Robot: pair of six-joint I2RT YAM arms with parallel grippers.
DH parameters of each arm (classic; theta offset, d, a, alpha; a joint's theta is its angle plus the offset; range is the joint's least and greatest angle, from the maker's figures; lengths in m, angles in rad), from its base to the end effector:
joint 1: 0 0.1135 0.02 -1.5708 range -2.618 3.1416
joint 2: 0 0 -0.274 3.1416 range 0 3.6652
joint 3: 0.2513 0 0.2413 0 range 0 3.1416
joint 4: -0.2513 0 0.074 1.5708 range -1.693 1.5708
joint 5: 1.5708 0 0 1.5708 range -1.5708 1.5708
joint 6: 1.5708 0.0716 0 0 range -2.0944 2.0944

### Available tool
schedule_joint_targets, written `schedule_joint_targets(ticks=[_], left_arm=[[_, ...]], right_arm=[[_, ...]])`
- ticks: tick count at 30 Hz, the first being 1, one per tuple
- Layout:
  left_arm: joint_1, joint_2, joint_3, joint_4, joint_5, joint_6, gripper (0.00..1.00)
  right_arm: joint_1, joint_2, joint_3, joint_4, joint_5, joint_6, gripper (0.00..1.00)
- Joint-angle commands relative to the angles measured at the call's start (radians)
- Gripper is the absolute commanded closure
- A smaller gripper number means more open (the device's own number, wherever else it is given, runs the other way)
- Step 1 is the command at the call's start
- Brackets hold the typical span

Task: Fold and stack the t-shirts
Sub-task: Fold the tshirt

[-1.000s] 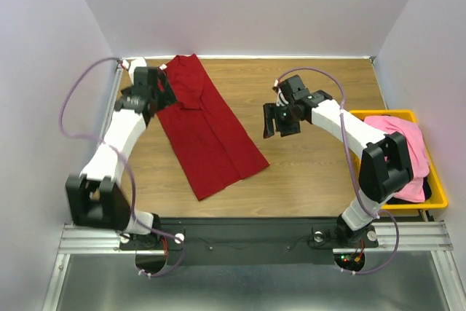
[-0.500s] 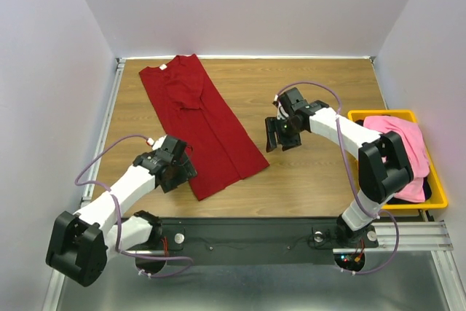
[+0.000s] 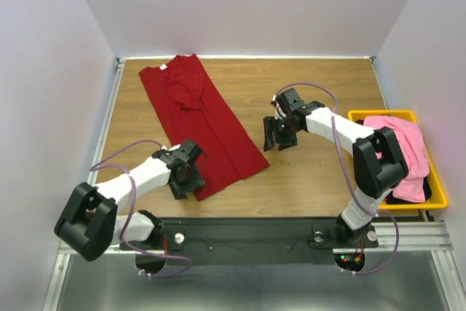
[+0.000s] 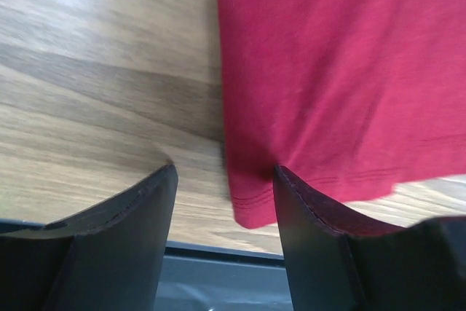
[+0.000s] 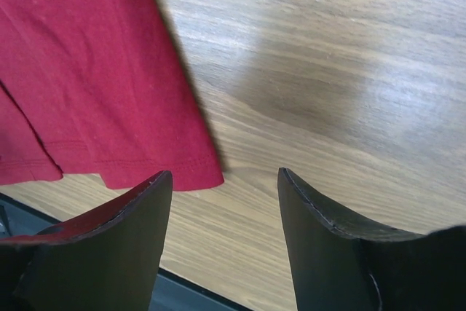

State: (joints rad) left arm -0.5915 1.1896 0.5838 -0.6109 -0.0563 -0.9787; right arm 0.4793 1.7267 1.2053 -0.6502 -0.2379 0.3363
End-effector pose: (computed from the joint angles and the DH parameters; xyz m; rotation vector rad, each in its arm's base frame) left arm 0.1640 -0.1053 0.1476 -0.5597 2.7805 -0.3022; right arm 0.3036 0.1768 0.1875 -0.2695 2.8083 0.5357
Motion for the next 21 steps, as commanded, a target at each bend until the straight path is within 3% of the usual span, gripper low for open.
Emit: schedule_joint_targets(ticks=[1, 12, 19, 21], left_arm=[[-0.034, 0.054, 0.05, -0.056, -0.016, -0.035, 0.38], [-0.083, 0.096, 0.06, -0.05, 0.006, -0.074, 0.47], [-0.108, 0.122, 0.05, -0.02, 0.027, -0.072, 0.77], [-0.108, 0.127, 0.05, -0.013, 0.027, -0.068, 0.81]], right_arm=[[0.005, 0.013, 0.033, 0.057, -0.027, -0.002, 0.36], [0.007, 0.037, -0.001, 0.089, -0.06, -0.005, 0.4], [0.018, 0.07, -0.024, 0.095, -0.083, -0.003, 0.43], [0.022, 0.073, -0.033, 0.095, -0.087, 0.0, 0.44]])
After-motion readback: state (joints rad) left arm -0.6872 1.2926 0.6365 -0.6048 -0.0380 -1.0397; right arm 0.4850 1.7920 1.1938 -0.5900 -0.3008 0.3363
